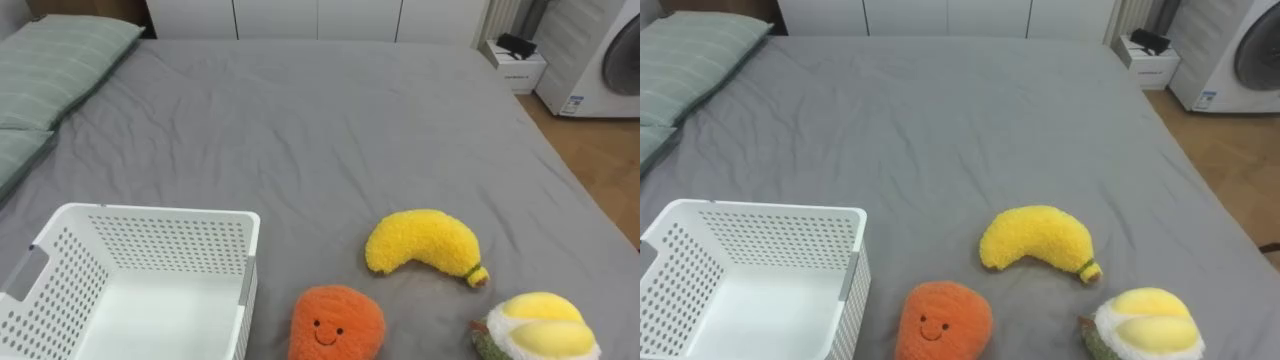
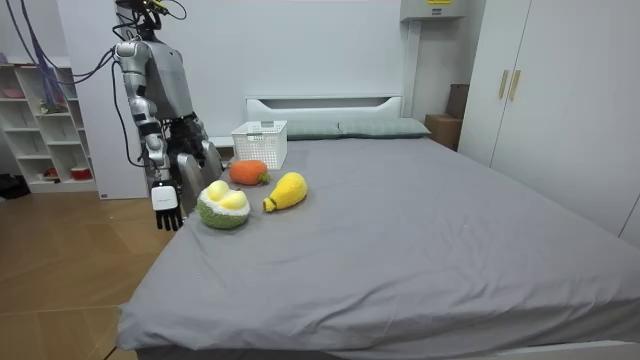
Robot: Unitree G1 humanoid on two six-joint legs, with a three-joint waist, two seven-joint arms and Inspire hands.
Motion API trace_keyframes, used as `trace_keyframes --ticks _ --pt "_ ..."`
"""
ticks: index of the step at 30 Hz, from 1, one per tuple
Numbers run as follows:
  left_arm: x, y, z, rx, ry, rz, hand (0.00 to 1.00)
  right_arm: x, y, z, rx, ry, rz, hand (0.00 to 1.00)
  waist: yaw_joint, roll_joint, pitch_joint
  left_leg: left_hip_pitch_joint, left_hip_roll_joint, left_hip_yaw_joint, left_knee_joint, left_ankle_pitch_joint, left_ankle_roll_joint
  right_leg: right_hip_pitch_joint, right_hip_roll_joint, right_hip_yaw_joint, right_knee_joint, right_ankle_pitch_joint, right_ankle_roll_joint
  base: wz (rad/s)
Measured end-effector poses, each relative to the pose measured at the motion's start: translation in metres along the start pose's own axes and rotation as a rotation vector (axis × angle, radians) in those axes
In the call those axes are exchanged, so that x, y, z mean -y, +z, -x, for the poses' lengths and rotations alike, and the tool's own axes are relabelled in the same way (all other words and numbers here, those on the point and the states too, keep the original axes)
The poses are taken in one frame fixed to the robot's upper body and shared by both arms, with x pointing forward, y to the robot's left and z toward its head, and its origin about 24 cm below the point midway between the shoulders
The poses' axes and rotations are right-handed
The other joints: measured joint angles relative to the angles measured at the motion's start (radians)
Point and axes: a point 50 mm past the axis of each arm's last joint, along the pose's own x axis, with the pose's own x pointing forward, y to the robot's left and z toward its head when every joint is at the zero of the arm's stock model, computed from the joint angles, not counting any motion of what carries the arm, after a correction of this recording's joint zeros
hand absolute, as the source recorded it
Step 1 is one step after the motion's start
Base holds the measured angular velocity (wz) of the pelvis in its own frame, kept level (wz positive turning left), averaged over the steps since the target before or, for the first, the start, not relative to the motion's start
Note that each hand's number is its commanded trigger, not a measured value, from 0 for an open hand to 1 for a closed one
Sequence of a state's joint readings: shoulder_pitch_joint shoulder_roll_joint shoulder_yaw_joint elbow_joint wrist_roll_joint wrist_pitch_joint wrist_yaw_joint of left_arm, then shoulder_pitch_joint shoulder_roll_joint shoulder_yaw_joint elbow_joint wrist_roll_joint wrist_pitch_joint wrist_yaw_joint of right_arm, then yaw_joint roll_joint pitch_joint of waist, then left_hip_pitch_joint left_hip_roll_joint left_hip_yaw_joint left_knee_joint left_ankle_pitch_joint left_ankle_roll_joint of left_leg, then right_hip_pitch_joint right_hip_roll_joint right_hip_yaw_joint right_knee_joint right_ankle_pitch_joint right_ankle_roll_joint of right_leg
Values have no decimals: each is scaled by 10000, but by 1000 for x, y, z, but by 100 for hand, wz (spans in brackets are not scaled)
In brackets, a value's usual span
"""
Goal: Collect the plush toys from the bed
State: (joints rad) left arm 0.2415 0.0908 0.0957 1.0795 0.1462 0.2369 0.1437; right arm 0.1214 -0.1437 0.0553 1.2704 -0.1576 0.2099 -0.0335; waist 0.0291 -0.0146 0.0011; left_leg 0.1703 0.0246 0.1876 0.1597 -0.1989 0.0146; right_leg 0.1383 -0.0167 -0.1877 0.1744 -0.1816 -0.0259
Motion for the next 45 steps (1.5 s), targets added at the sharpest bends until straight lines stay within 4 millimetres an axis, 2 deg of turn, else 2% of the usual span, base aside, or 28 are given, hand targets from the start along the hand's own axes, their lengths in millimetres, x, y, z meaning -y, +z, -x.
trace_keyframes --ticks 11,20,26,27,29,32,33,34,35,37,38,40,41,43,44,45 --pt "0 2 0 130 79 171 0 0 3 0 303 27 -203 0 7 -12 1 -9 -1 -32 1 1 0 -3 -2 -4 -1 9 0 0" --pt "-4 4 0 234 219 456 0 0 -1 0 140 12 -1248 0 -36 -38 5 -64 -5 -58 -89 1 0 12 2 -13 -25 0 8 0" --pt "-16 -6 -2 -106 560 1290 0 6 -21 -1 -604 -204 -4247 0 -287 -182 -16 -73 -16 -89 -78 8 -6 15 0 -53 -36 -14 11 3" --pt "-19 -9 -2 -180 661 1453 0 9 -25 -1 -745 -341 -4911 0 -351 -262 -37 -83 -17 -92 -87 8 -6 13 -2 -65 -43 -14 11 0" --pt "-25 -12 -2 -267 831 1805 0 16 -31 -1 -902 -580 -5902 0 -461 -380 -30 -96 -16 -86 -99 7 -5 -4 -2 -47 -43 -34 17 0" --pt "-40 -14 -2 -172 1265 2405 0 39 -36 0 -887 -1299 -7287 0 -637 -616 -23 -118 -13 -51 -117 6 -6 -52 -4 -33 -18 -42 19 -5" --pt "-47 -11 -2 -38 1449 2480 0 53 -32 2 -680 -1752 -7551 0 -620 -752 -44 -151 -5 5 -123 6 -5 -131 -10 -18 27 -37 10 -18" --pt "-52 -7 -2 153 1591 2473 0 73 -21 5 -82 -2364 -7552 0 -639 -847 -37 -196 -10 7 -122 7 -3 -245 -24 5 104 -18 -15 -23" --pt "-54 -7 -2 189 1642 2470 0 84 -13 7 312 -2716 -7552 0 -661 -832 -10 -212 -12 40 -120 8 -1 -284 -22 23 116 0 -16 -26" --pt "-58 -8 -2 184 1737 2491 0 128 19 23 2055 -4127 -7460 0 -772 -933 7 -240 -11 173 -124 10 5 -378 12 237 118 58 10 -16" --pt "-59 -9 -2 176 1755 2503 0 136 28 28 2510 -4473 -7360 0 -769 -955 10 -245 -9 201 -126 11 6 -393 19 254 121 66 9 -11" --pt "-59 -8 -2 215 1770 2566 0 164 72 59 4794 -5821 -6679 0 -784 -972 7 -321 9 296 -80 13 5 -550 49 325 127 131 -5 -14" --pt "-58 -7 -2 232 1748 2580 0 170 83 68 5400 -6131 -6525 0 -797 -950 5 -384 11 305 -80 14 6 -592 52 331 133 144 -9 -9" --pt "-56 -4 -2 365 1726 2470 0 185 114 107 7452 -7425 -5827 0 -782 -907 -9 -431 -14 318 -85 21 8 -690 59 364 136 151 -1 3" --pt "-56 -3 -2 421 1736 2383 0 189 126 125 8289 -7975 -5488 0 -744 -900 -6 -452 -21 319 -87 35 2 -706 63 360 122 147 2 6" --pt "-55 -3 -2 455 1750 2330 0 189 132 134 8754 -8191 -5343 0 -735 -893 1 -461 -19 313 -88 38 0 -707 67 356 110 147 2 7"
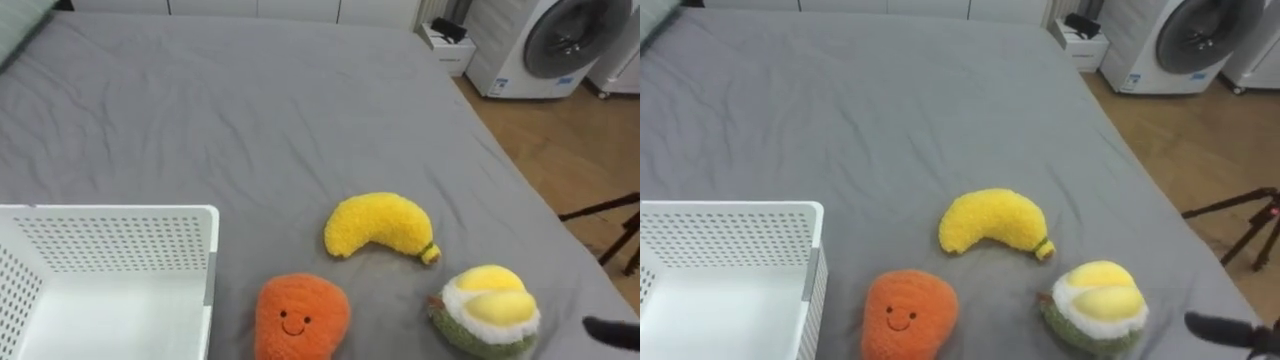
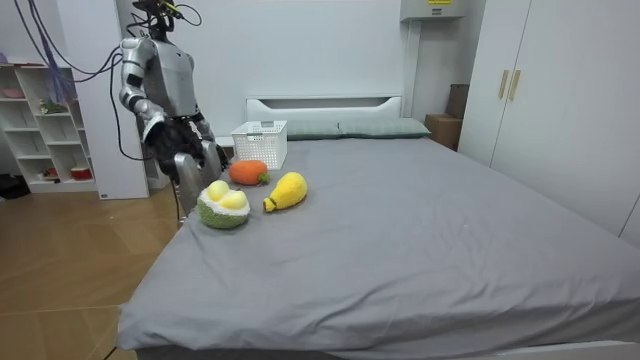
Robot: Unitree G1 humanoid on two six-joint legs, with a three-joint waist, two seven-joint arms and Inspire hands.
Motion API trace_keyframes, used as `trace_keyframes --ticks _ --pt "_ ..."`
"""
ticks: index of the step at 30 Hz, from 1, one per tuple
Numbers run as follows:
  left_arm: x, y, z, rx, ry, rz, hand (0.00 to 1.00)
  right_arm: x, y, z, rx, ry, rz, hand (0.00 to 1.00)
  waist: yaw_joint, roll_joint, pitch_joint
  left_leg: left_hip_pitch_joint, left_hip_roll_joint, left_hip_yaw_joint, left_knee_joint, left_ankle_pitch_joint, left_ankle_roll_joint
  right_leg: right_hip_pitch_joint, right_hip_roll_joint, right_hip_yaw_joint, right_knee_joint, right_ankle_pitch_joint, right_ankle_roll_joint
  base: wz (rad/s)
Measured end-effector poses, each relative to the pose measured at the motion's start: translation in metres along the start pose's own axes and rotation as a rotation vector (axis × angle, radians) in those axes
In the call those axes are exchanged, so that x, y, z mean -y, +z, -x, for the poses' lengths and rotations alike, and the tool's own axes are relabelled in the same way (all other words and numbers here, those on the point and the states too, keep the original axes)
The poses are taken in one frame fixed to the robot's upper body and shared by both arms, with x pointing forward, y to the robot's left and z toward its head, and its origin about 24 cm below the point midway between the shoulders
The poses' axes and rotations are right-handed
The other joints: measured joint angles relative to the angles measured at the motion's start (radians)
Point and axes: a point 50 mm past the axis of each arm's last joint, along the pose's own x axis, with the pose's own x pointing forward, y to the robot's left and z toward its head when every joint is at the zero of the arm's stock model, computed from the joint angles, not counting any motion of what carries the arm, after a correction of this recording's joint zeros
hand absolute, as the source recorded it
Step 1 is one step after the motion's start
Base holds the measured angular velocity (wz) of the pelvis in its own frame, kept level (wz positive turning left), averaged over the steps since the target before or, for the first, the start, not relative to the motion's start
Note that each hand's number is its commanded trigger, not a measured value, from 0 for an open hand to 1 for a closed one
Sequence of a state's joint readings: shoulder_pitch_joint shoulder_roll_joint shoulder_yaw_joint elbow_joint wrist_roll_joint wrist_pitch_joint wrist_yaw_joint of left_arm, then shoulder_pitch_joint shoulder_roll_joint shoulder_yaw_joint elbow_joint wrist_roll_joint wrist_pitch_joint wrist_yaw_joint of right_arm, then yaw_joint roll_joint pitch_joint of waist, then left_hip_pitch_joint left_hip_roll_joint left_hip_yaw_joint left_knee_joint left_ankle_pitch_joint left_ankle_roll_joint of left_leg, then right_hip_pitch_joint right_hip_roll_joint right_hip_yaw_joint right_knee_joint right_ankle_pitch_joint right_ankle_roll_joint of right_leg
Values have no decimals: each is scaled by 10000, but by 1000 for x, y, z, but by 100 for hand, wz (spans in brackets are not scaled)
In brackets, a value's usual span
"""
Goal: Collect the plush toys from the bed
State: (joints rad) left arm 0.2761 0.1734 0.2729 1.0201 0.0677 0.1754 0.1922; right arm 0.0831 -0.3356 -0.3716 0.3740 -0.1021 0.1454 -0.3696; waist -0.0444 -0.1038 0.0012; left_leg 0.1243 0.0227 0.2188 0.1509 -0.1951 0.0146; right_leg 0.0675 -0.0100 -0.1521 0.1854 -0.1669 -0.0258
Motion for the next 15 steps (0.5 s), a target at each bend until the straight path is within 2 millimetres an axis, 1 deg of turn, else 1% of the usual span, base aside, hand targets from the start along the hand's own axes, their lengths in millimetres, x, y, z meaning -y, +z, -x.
trace_keyframes --ticks 1,3,4,8,9,10,12,14,15 --pt "1 1 0 46 -13 33 0 -2 19 2 922 -43 -47 0 7 32 14 -31 10 -11 0 -1 -2 -1 -5 -41 -17 1 -1 7" --pt "4 3 1 120 -47 127 0 -7 38 5 1899 -4 -59 0 24 78 34 -61 18 -36 -8 -1 -3 1 -14 -97 -16 3 -2 9" --pt "6 5 1 202 -113 155 0 -10 44 7 2202 9 -180 0 75 124 60 -82 28 -72 -14 0 -2 3 -24 -139 -18 3 -1 9" --pt "12 6 2 331 -318 323 0 -17 50 11 2465 346 -159 0 258 271 108 -106 21 -89 -51 5 2 -10 -36 -149 -33 -7 11 2" --pt "15 6 2 331 -394 343 0 -21 50 13 2505 592 -89 0 254 340 101 -121 16 -87 -55 6 3 -33 -40 -139 -33 -9 15 -4" --pt "18 5 3 292 -464 367 0 -27 50 15 2518 945 55 0 271 412 53 -135 11 -88 -68 9 5 -72 -43 -123 -17 -12 18 -3" --pt "20 1 4 192 -522 358 0 -35 50 18 2623 1485 544 0 286 469 6 -166 10 -120 -69 23 4 -120 -45 -120 11 -19 18 0" --pt "20 -1 4 170 -520 317 0 -44 49 22 2683 2141 859 0 327 468 -1 -160 16 -119 -65 28 -1 -115 -40 -132 11 -18 16 0" --pt "20 -1 4 170 -513 314 0 -50 45 24 2602 2577 1102 0 395 447 -3 -153 14 -118 -63 29 -3 -111 -39 -132 8 -18 14 0"
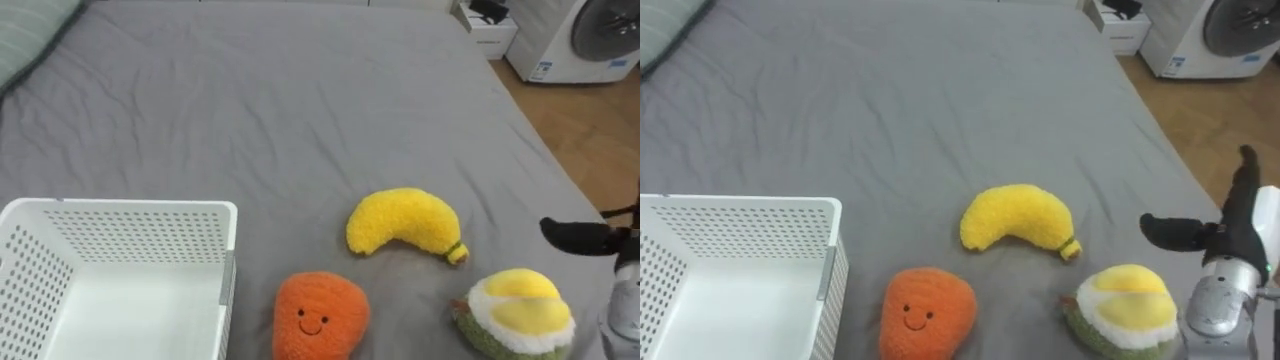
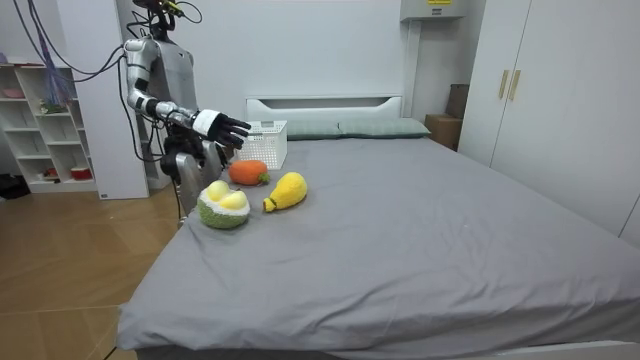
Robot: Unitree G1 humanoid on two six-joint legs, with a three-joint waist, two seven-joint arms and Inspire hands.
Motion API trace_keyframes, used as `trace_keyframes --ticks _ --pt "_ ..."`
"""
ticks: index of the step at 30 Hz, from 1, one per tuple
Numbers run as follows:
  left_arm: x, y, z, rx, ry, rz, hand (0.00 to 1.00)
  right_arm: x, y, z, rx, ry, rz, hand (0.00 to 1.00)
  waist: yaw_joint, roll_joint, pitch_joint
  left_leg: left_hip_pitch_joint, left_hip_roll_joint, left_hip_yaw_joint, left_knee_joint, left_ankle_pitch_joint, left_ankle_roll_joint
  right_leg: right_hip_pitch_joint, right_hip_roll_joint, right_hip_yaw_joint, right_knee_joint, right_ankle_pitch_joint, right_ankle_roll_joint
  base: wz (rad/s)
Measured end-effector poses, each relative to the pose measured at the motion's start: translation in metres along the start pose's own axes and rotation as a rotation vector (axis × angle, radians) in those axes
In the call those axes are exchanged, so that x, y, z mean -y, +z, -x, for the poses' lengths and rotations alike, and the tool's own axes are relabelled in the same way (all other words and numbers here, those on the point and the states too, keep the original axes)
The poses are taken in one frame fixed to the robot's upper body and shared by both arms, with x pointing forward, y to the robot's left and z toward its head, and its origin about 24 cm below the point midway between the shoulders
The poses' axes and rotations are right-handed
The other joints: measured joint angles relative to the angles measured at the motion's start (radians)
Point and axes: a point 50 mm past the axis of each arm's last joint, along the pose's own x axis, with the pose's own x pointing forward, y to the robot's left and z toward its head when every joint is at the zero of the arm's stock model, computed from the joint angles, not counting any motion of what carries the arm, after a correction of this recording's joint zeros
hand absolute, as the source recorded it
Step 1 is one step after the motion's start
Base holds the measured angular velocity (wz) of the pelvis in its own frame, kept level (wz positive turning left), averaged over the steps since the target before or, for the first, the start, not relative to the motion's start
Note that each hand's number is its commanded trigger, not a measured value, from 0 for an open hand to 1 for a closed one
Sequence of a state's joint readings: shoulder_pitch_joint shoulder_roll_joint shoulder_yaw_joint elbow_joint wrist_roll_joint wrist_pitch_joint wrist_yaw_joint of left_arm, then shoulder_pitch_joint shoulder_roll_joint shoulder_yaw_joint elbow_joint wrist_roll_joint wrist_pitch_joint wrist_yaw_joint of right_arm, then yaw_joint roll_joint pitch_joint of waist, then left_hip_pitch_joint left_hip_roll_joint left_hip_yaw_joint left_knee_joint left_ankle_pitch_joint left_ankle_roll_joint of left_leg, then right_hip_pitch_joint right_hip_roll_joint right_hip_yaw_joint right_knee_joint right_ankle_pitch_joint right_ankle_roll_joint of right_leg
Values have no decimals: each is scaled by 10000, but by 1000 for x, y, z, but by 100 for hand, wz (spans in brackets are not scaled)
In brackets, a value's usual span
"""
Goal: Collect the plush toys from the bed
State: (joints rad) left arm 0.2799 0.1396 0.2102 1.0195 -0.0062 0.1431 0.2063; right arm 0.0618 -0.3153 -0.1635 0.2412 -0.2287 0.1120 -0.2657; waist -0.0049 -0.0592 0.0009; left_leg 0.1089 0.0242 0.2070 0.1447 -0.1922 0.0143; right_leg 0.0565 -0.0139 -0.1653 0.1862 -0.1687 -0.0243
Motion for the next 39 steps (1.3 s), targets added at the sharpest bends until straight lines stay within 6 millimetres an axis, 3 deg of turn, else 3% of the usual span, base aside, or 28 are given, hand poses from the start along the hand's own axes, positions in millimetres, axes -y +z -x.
trace_keyframes --ticks 6,12,23,25,30,39 --pt "1 3 0 215 -40 -172 0 -37 -39 14 -1661 2635 725 0 238 -241 -27 60 -6 -61 -5 -3 2 148 -20 -67 -42 -7 3 3" --pt "0 12 0 548 -59 -103 0 -45 -59 21 -2559 3699 880 0 369 -216 -10 13 -9 -82 -1 -3 2 230 -31 -148 -110 -2 3 3" --pt "2 13 0 555 -248 -64 0 -52 -69 27 -2833 5002 1994 0 396 -185 -7 15 -16 -226 3 -2 0 269 -49 -313 -174 -9 5 3" --pt "1 14 0 570 -241 -69 0 -56 -77 32 -3206 5495 2333 0 406 -260 -59 -5 -22 -275 23 -3 0 283 -55 -352 -177 -18 7 6" --pt "-1 11 0 493 -195 -68 0 -61 -85 37 -3548 6117 2580 0 445 -347 -90 41 -28 -295 32 -3 0 310 -57 -394 -191 -19 7 2" --pt "-3 14 0 522 -158 -205 0 -71 -92 44 -3676 6804 4078 0 709 -419 -61 19 -38 -393 124 -17 14 346 -74 -415 -181 -18 7 1"
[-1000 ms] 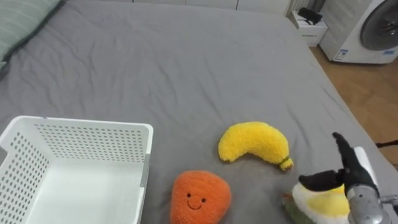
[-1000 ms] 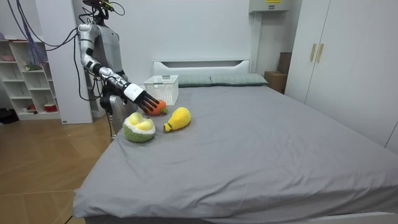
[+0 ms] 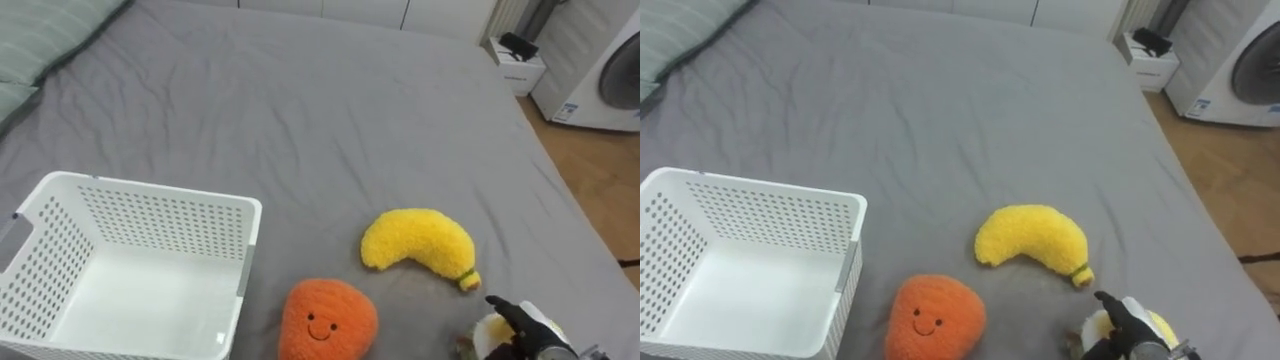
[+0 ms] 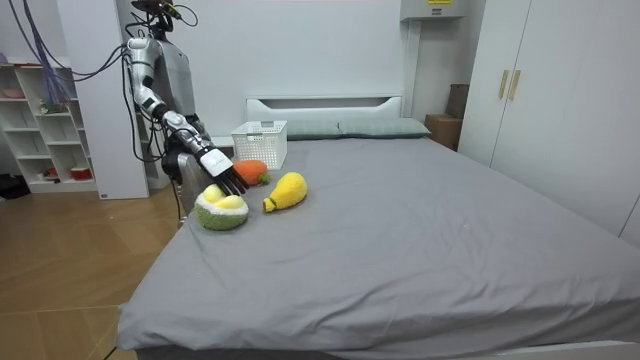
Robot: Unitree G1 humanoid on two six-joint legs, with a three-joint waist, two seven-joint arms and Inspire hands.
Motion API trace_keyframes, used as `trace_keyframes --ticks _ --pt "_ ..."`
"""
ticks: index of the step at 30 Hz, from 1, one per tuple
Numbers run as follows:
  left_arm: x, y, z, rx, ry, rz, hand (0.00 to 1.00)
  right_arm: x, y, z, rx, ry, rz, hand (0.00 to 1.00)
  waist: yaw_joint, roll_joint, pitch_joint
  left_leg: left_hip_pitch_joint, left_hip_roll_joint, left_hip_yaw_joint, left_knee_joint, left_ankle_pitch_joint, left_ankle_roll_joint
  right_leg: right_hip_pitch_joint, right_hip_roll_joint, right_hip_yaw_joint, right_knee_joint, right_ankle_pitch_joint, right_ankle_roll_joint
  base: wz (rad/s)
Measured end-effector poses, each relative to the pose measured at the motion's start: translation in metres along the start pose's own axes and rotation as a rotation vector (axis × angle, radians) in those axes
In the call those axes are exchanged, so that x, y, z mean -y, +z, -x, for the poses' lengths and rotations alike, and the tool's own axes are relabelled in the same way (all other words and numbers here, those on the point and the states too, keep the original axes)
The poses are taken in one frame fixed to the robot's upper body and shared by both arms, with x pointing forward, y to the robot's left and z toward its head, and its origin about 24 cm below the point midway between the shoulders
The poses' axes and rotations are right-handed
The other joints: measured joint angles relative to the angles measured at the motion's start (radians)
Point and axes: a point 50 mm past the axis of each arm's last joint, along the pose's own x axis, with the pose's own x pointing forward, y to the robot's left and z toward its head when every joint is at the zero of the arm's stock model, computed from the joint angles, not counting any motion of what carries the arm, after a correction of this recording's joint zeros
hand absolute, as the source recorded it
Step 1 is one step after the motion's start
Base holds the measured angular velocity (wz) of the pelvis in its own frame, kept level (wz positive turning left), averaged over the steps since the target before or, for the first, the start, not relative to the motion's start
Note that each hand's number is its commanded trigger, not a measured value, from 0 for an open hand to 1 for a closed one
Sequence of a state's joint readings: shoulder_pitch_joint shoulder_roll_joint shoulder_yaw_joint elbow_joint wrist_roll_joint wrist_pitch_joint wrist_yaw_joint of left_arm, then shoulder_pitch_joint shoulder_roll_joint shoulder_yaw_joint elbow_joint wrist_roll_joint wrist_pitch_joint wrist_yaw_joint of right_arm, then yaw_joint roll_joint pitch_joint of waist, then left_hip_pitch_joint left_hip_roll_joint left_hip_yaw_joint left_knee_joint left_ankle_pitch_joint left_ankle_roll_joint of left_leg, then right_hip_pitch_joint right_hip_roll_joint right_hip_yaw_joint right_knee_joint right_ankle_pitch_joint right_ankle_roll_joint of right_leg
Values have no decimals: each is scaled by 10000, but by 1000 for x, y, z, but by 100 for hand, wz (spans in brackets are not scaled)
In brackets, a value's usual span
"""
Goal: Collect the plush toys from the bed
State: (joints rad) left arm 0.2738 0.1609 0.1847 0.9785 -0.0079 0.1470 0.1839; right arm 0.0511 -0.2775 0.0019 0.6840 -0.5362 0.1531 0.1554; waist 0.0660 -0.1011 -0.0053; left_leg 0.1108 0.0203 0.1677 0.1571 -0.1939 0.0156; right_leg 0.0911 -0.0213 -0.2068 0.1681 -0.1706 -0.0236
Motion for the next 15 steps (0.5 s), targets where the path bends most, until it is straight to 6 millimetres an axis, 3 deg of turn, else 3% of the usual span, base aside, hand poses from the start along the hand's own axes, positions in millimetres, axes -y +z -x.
trace_keyframes --ticks 9,15 --pt "0 4 0 145 42 -295 0 -8 -12 -1 -725 -238 2543 0 268 31 6 40 -29 -162 39 -16 19 247 -28 -246 -171 11 22 7" --pt "3 7 0 294 0 -695 0 -16 -22 0 -1127 -662 4816 0 498 224 1 44 -37 -196 23 -15 21 285 -34 -341 -174 11 24 2"
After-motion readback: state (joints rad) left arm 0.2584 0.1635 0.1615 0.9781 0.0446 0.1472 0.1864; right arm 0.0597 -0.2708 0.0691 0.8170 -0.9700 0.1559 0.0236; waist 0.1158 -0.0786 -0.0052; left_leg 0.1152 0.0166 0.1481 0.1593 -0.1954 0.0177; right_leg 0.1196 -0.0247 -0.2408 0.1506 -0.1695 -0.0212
